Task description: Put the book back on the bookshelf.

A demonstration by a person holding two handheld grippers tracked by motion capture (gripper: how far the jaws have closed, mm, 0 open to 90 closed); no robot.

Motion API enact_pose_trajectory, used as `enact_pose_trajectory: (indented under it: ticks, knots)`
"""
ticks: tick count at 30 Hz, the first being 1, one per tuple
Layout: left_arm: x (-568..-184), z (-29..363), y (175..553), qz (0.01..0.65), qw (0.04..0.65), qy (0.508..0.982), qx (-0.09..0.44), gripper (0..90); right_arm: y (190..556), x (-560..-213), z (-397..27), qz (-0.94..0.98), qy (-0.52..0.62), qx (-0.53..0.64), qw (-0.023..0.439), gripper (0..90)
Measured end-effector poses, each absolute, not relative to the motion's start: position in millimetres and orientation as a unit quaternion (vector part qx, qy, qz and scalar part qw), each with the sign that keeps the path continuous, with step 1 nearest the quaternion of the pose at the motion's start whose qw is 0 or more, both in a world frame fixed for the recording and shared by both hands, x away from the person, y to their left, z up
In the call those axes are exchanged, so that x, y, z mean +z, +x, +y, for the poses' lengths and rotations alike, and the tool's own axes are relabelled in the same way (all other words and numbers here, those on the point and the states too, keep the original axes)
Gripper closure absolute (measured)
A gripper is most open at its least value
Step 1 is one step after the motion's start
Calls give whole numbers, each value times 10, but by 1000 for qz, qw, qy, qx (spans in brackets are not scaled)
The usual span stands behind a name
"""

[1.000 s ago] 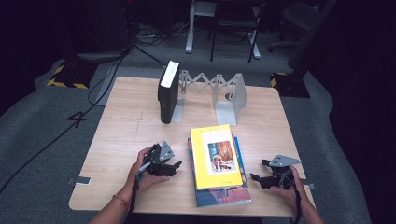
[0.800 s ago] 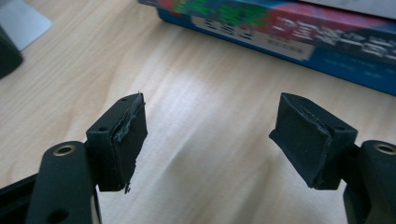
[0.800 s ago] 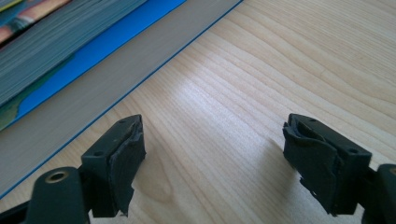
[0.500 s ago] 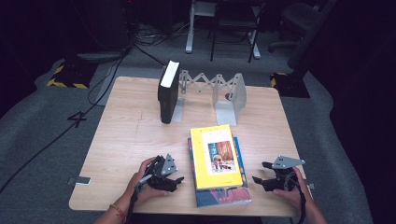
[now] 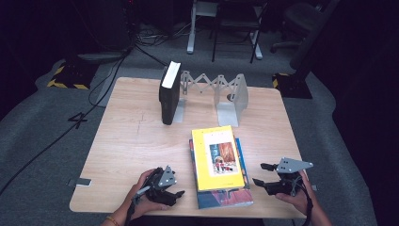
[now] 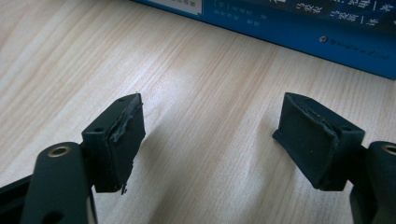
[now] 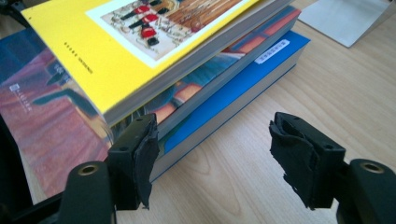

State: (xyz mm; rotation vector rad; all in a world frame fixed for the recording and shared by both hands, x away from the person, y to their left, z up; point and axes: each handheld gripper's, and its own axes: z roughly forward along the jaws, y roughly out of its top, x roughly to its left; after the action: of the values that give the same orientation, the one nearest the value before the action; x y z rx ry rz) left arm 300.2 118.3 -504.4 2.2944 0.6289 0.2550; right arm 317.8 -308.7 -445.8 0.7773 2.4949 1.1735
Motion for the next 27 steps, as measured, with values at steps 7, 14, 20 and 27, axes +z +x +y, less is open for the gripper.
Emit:
enact_pose_trajectory:
  ticks: [7,14,20,27]
  knots:
    - [-5048,1221,3049,253,363,892,95,189,3147,-4290,-2964,859,257,420,139,325]
    - [-5049,1219,3048,251,363,892,94,179,3148,-4170,-2770,864,239,418,144,321]
    - [-5049,1219,3048,251,363,892,94,179,3172,-4138,-2564,878,222,401,134,319]
    - [-5049,1212,3048,258,360,891,97,171,3260,-4217,-2443,893,230,373,102,310]
